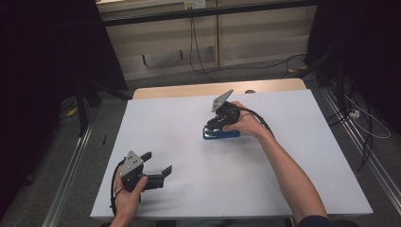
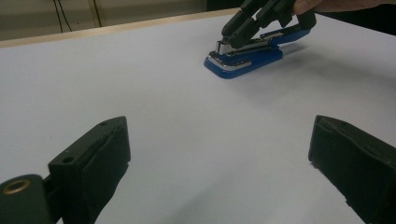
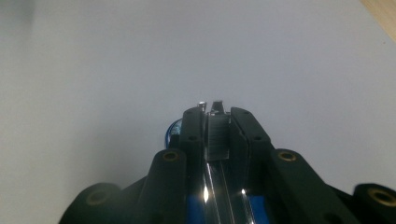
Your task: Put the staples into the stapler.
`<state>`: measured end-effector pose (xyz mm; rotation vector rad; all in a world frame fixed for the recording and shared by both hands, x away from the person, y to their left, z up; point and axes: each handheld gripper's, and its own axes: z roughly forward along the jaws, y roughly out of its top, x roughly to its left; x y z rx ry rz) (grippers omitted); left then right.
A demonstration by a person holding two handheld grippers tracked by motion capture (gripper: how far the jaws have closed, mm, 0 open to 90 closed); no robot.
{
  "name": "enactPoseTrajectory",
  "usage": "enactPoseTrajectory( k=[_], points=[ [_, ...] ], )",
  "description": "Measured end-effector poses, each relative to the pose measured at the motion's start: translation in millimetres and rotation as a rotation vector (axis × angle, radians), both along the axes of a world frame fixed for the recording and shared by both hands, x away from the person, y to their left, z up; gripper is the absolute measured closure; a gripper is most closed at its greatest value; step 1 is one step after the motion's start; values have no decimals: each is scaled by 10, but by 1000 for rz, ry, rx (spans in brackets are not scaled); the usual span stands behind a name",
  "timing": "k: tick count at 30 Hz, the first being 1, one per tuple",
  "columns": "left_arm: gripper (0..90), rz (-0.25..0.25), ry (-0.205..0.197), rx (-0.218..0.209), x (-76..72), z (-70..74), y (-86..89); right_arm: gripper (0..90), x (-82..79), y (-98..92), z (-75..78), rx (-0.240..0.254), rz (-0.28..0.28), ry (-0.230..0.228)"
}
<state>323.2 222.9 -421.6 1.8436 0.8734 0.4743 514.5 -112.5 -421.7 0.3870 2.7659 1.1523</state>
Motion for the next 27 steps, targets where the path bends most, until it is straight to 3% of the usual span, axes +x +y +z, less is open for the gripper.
enactPoseTrajectory(
  k=[27],
  points=[
    [57,-3,1,0,2,-2,-8,790,3,-45,62,4,27,-30]
  ],
)
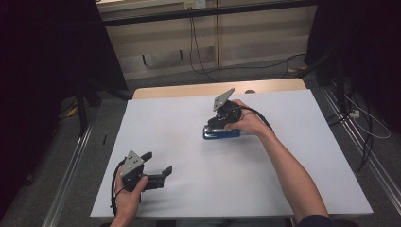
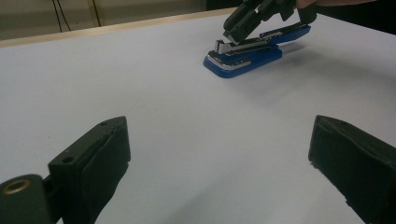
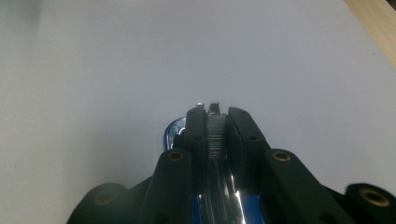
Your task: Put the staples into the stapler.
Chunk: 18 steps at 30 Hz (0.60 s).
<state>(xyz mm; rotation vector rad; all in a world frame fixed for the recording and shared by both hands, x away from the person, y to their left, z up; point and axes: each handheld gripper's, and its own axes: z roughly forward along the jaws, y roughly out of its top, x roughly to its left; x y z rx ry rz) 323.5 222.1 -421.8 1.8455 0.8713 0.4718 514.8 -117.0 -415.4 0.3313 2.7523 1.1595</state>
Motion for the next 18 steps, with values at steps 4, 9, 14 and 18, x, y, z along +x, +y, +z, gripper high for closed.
enactPoseTrajectory(
  k=[4,9,14,18],
  points=[
    [57,1,0,-6,-1,0,0,790,20,-21,-6,-2,5,-4],
    [57,1,1,2,1,0,1,790,17,-23,-15,-3,22,2],
    [57,1,0,-5,-2,0,1,790,16,-4,-25,-7,26,-4],
    [57,2,1,3,0,1,3,790,21,0,-36,-5,29,-6]
  ],
)
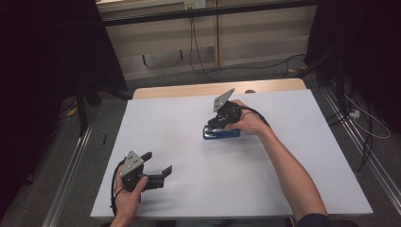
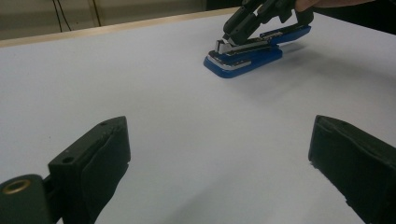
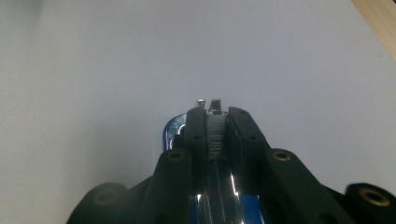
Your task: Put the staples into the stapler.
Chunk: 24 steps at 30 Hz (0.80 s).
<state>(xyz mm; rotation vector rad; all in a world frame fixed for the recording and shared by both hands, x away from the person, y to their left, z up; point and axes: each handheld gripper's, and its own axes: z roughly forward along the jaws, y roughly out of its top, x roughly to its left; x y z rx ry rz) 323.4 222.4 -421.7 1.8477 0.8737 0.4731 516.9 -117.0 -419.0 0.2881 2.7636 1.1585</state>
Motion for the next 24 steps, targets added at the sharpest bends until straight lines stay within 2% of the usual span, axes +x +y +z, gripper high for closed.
enactPoseTrajectory(
  k=[6,15,24],
  points=[
    [57,-1,-1,-5,0,-1,0,783,-1,7,-6,-2,0,-3],
    [57,1,3,-7,-2,-3,5,726,-2,23,-21,15,-21,-3],
    [57,-2,2,-5,-3,-1,4,775,-8,30,-26,10,-7,4]
  ],
)
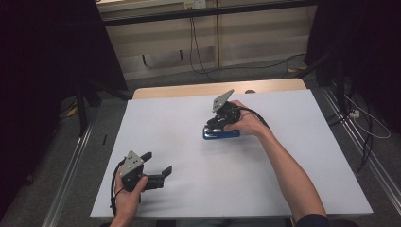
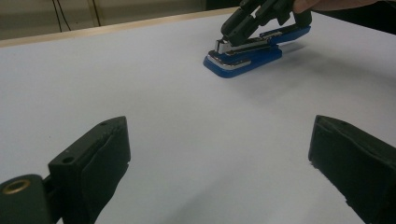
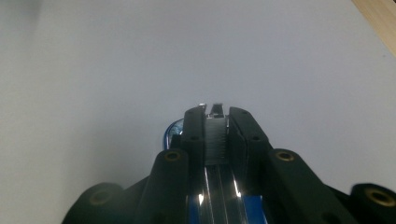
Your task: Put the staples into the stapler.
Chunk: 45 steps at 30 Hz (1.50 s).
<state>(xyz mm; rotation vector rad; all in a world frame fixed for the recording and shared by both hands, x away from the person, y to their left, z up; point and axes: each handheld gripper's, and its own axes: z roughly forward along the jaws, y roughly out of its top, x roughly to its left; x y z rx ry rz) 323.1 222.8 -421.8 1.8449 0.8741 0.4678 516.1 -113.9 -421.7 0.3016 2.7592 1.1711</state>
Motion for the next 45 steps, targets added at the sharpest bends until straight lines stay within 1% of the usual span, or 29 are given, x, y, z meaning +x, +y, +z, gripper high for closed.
enactPoseTrajectory(
  k=[5,8,10,12,16,18,20,21,22,24,25,27,30,32,35,37,41,43,45],
  points=[
    [57,2,0,-3,0,0,0,774,2,3,-5,-1,0,-1],
    [57,1,0,-2,0,0,0,756,3,2,-6,3,-4,3],
    [57,2,-1,-1,-1,1,2,723,4,2,0,6,-14,-1],
    [57,2,-2,-1,0,1,3,721,5,-6,11,15,-22,-3],
    [57,2,3,-3,-1,-1,-1,689,7,-21,14,17,-40,-3],
    [57,-2,-1,1,3,-1,0,652,7,-27,10,19,-53,1],
    [57,-2,0,1,3,-2,0,644,5,-34,3,28,-65,7],
    [57,1,0,-2,2,-3,-2,614,3,-39,-2,35,-73,14],
    [57,2,1,-3,2,-3,-1,593,3,-43,-5,43,-84,19],
    [57,2,2,-1,4,-4,1,580,-6,-52,-3,48,-98,25],
    [57,0,1,1,6,-3,2,544,-8,-58,-1,54,-108,29],
    [57,2,0,-2,3,-2,-2,459,-10,-72,-2,76,-152,45],
    [57,2,1,0,3,-2,3,391,-15,-93,-11,97,-216,55],
    [56,8,5,-6,1,-4,4,359,-21,-111,-21,106,-232,59],
    [56,8,6,-5,3,-6,4,318,-37,-139,-30,112,-255,73],
    [56,4,5,-1,5,-6,3,293,-53,-158,-34,125,-274,75],
    [56,5,15,-1,6,-12,-1,278,-100,-210,-47,158,-307,78],
    [56,6,19,-1,7,-16,0,238,-124,-240,-54,167,-327,78],
    [55,8,18,-3,10,-15,0,195,-150,-275,-59,184,-359,72]
  ],
)
